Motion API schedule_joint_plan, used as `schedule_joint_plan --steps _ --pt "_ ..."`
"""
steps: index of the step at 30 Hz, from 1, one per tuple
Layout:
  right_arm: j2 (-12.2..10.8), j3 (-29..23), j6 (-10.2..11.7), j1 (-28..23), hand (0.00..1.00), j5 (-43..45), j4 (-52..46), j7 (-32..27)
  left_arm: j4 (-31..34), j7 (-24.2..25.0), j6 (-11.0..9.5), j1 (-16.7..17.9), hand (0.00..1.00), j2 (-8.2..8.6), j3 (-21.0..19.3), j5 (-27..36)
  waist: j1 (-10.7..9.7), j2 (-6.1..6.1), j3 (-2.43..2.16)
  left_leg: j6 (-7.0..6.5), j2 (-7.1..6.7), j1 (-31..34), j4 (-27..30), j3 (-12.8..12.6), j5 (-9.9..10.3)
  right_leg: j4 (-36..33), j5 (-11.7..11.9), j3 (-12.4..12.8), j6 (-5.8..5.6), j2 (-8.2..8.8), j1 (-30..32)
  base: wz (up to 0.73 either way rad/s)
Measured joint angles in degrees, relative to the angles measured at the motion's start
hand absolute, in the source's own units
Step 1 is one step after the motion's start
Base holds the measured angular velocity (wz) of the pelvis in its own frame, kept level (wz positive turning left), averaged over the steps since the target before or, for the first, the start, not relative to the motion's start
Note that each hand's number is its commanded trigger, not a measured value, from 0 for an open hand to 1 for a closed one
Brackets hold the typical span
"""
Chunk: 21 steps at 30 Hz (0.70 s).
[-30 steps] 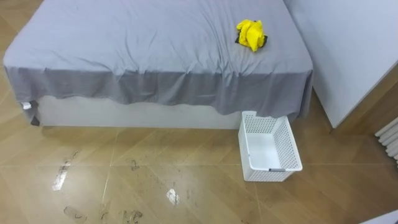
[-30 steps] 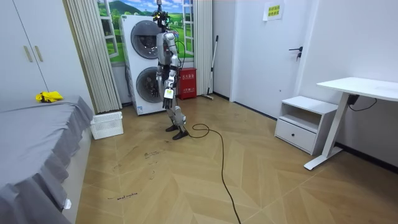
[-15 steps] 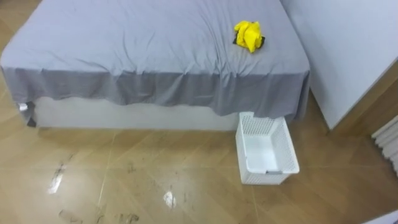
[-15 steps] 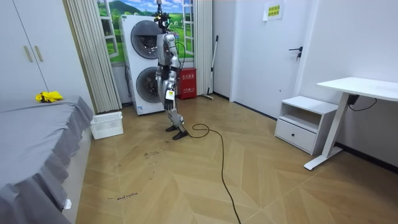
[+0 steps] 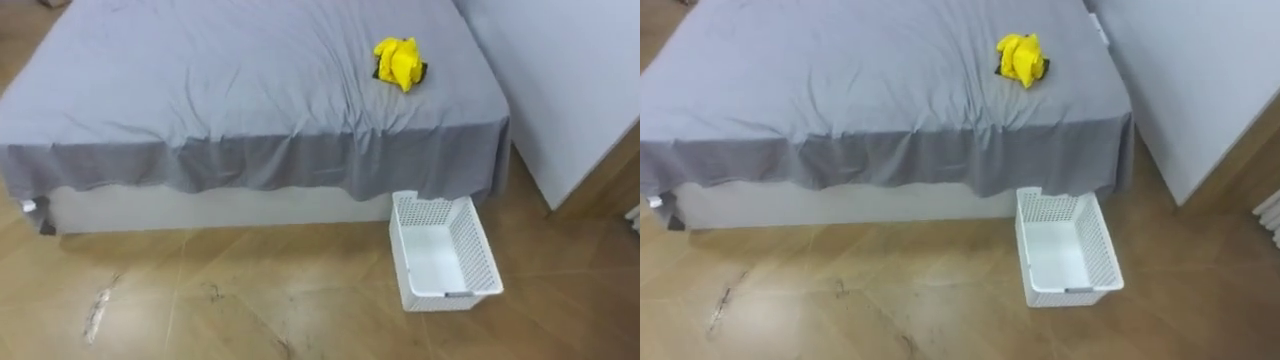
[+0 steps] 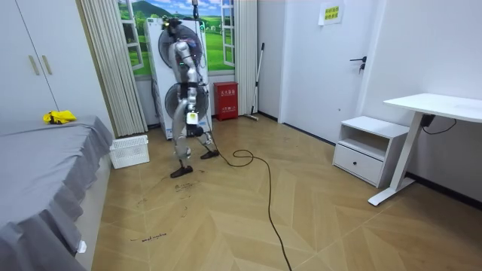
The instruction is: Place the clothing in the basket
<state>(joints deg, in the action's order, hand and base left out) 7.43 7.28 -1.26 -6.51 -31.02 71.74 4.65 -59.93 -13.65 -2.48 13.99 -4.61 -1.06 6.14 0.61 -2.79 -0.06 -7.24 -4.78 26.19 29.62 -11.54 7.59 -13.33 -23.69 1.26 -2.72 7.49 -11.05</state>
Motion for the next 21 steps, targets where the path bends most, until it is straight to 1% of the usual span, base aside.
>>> schedule_joint_plan --steps 1,2,3,4,5,6,7,8,9,10,11,12,13,14,15,16,17,18,19,20,21 --pt "-0.15 0.0 0.02 -0.04 0.0 0.16 -0.23 -0.22 -0.09 0.13 -0.12 0.06 0.0 -0.27 -0.08 0.06 0.04 -0.19 0.12 -0.34 0.07 -0.19 1.92 -0.47 1.09 0.45 0.83 0.01 -0.5 0.46 -1.0 -0.32" --pt "-0.52 0.21 0.54 0.0 0.0 0.92 -0.61 -0.4 -0.25 0.34 -0.46 0.01 0.0 -0.85 -0.33 0.07 0.21 -0.66 0.82 -0.98 0.69 0.62 9.28 -1.09 2.4 -0.06 2.35 0.36 -0.8 1.51 -3.42 -0.58" --pt "-0.68 0.68 0.81 0.04 0.0 1.38 -1.15 -0.78 -0.38 0.48 -1.17 0.45 0.0 -1.11 -0.35 1.2 1.32 -0.86 1.92 0.46 1.55 1.28 13.71 -2.3 4.02 -4.86 2.63 2.18 -0.93 2.13 -4.01 -0.59" --pt "-0.39 0.75 0.81 -0.49 0.0 1.12 -1.67 -0.88 -0.38 0.47 -1.44 0.56 0.0 -1.06 -0.16 1.19 1.24 -0.98 0.79 1.32 1.46 0.28 10.86 -2.41 5.45 -8.95 2.65 1.78 -0.94 2.08 -2.78 -0.32" --pt "0.12 0.49 0.6 -1.43 0.0 0.47 -3.41 -1.05 -0.41 0.4 -1.79 0.29 0.0 -1.15 0.35 1.21 0.54 -0.23 0.04 -1.19 0.82 -3.0 7.72 -2.14 10.89 -20.25 3.33 -0.36 -2.08 2.28 1.3 0.14" --pt "-0.19 0.42 0.62 -1.38 0.0 0.27 -3.9 -1.46 -0.53 0.22 -1.79 -0.7 0.0 -1.43 0.41 1.03 0.69 -0.46 0.22 -1.13 -0.11 -4.16 7.81 -2.11 11.1 -26.51 4.55 -0.62 -2.99 2.98 3.59 0.23" --pt "-0.52 0.39 0.6 -1.1 0.0 -0.09 -4.86 -2.05 -0.7 -0.43 -1.81 -2.47 0.0 -1.6 0.77 0.71 1.54 -0.97 0.57 -1.79 -1.01 -6.56 6.53 -2.17 11.95 -37.45 9.01 -0.33 -3.21 3.98 8.72 0.0" --pt "-0.42 0.25 0.7 -0.2 0.0 0.07 -6.02 -2.36 -0.75 -1.28 -1.96 -4.15 0.0 -1.2 1.62 0.47 2.3 -0.08 0.91 -1.84 -0.98 -9.74 4.02 -1.86 12.24 -44.5 9.12 -0.91 -2.24 3.36 13.5 -0.13" --pt "-0.38 0.25 0.82 0.16 0.0 0.02 -6.98 -2.6 -0.77 -1.5 -2.11 -4.9 0.0 -0.96 1.98 0.48 2.52 0.48 1.19 -1.76 -0.84 -11.79 2.32 -1.71 12.17 -46.46 8.7 -1.65 -1.51 2.93 15.85 -0.18" --pt "-0.51 0.27 1.38 0.42 0.0 0.04 -9.37 -2.71 -0.67 -1.96 -2.46 -5.91 0.0 -0.66 2.48 0.49 2.5 1.35 1.28 -1.38 -0.6 -15.48 -1.22 -0.65 11.9 -48.04 7.3 -3.58 0.77 1.75 20.06 0.04" --pt "-0.81 0.32 1.34 0.2 0.0 1.19 -13.11 -2.76 0.46 -2.15 -2.68 -6.27 0.0 -0.69 2.79 0.34 2.03 2.56 1.24 -1.19 0.23 -18.55 -3.72 0.36 11.82 -46.54 5.3 -5.55 2.26 -0.16 24.08 0.31" --pt "-1.08 0.34 1.44 0.45 0.0 2.15 -16.48 -2.72 1.32 -2.25 -3.05 -6.89 0.0 -0.83 4.08 0.46 0.91 2.9 1.39 -0.91 0.63 -21.35 -6.2 1.91 11.69 -42.09 4.24 -7.34 2.75 -2.05 27.58 0.47" --pt "-1.16 0.36 1.75 0.83 0.0 2.36 -17.49 -2.68 1.51 -2.29 -3.04 -6.98 0.0 -0.87 4.76 0.47 0.61 3.13 1.48 -0.77 0.87 -22.68 -7.52 2.59 11.63 -38.52 4.2 -7.87 2.73 -2.98 29.28 0.5" --pt "-1.17 0.35 2.54 1.39 0.0 2.53 -18.89 -2.69 2.26 -2.26 -2.97 -7.42 0.0 -0.8 6.54 0.43 0.23 3.59 1.34 -0.23 1.47 -25.04 -9.54 3.92 11.87 -29.27 4.79 -8.51 3.04 -4.86 31.5 0.53" --pt "-1.17 0.35 3.26 1.92 0.0 2.47 -19.62 -2.72 2.71 -2.01 -2.96 -7.47 0.0 -0.92 8.84 0.42 -0.27 3.76 1.28 0.34 2.0 -27.66 -11.5 5.45 12.19 -18.51 7.55 -10.06 3.11 -5.65 32.35 0.53" --pt "-1.16 0.42 3.27 1.99 0.0 2.39 -20.29 -2.88 2.71 -1.83 -2.85 -7.33 0.0 -0.91 9.73 0.41 -0.21 3.8 1.21 0.62 2.2 -28.93 -12.48 6.13 12.36 -13.77 10.38 -10.91 3.44 -5.88 32.42 0.64" --pt "-1.06 0.56 3.67 1.72 0.0 2.3 -21.51 -3.32 2.61 -1.42 -2.56 -6.93 0.0 -0.79 11.51 0.39 -0.47 4.09 0.83 1.37 2.99 -31.63 -13.96 7.6 12.81 -7.94 17.07 -12.16 4.14 -6.18 32.71 0.54" --pt "-1.15 0.55 4.15 1.61 0.0 2.26 -23.02 -3.76 2.58 -0.81 -2.49 -6.71 0.0 -0.92 12.58 0.38 -0.36 3.83 0.47 2.2 3.77 -33.6 -15.04 9.21 13.29 -4.43 22.15 -12.5 5.89 -7.06 32.71 0.44" --pt "-1.28 0.55 4.47 1.56 0.0 2.22 -24.01 -4.06 2.57 -0.68 -2.46 -6.66 0.0 -1.02 12.77 0.33 -0.06 3.72 0.38 2.91 4.24 -34.06 -15.0 9.92 13.73 -4.17 23.6 -12.32 7.07 -7.8 32.85 0.16" --pt "-1.42 0.45 5.02 1.51 0.0 2.4 -26.38 -4.69 2.55 -0.58 -2.37 -6.26 0.0 -1.08 13.1 0.27 0.55 4.24 -0.16 4.55 5.72 -34.64 -14.6 11.15 14.62 -5.6 24.05 -12.53 8.48 -9.18 32.79 0.0" --pt "-1.3 0.3 5.07 1.47 0.0 2.9 -28.21 -5.04 2.61 -0.44 -2.4 -5.99 0.0 -0.95 13.09 -0.14 0.91 4.66 -0.26 5.6 6.66 -34.93 -14.42 10.96 14.95 -7.03 23.59 -13.46 8.68 -9.87 32.15 -0.04"
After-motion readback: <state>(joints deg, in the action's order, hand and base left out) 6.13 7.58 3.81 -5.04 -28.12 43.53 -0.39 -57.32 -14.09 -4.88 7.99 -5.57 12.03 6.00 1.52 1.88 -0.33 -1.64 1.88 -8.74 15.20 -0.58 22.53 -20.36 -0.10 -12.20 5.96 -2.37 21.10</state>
